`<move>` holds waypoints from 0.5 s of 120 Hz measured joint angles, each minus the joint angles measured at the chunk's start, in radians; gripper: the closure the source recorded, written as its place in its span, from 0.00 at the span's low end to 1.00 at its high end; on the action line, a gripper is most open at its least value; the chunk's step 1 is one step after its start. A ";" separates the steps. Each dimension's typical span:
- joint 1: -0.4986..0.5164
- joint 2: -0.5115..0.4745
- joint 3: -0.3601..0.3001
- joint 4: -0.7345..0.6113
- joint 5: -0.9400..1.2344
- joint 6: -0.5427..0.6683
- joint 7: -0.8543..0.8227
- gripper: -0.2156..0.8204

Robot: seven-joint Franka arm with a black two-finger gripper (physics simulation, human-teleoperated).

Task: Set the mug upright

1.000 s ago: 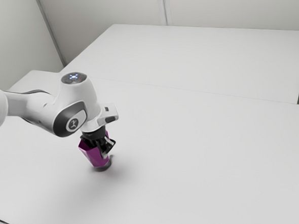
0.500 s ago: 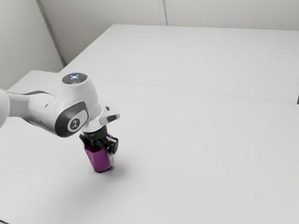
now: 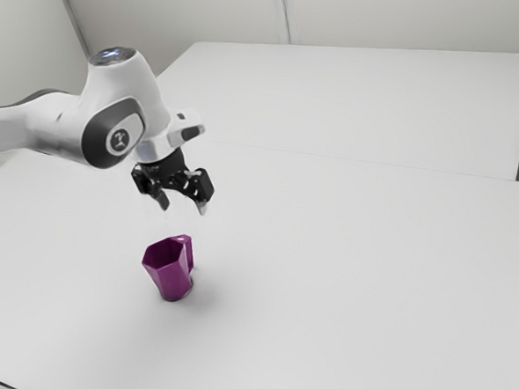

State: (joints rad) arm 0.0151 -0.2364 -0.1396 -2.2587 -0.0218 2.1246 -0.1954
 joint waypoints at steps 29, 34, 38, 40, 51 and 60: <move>0.000 0.037 -0.001 0.283 -0.014 -0.309 -0.004 0.24; 0.000 0.049 -0.001 0.324 -0.015 -0.352 -0.005 0.23; 0.000 0.059 -0.001 0.356 -0.015 -0.385 -0.005 0.23; 0.001 0.065 -0.001 0.372 -0.015 -0.400 -0.006 0.23; 0.002 0.115 0.000 0.483 -0.015 -0.485 -0.007 0.22; 0.002 0.147 0.000 0.551 -0.012 -0.540 -0.009 0.22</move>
State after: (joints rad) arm 0.0170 -0.0889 -0.1399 -1.7077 -0.0333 1.5847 -0.2042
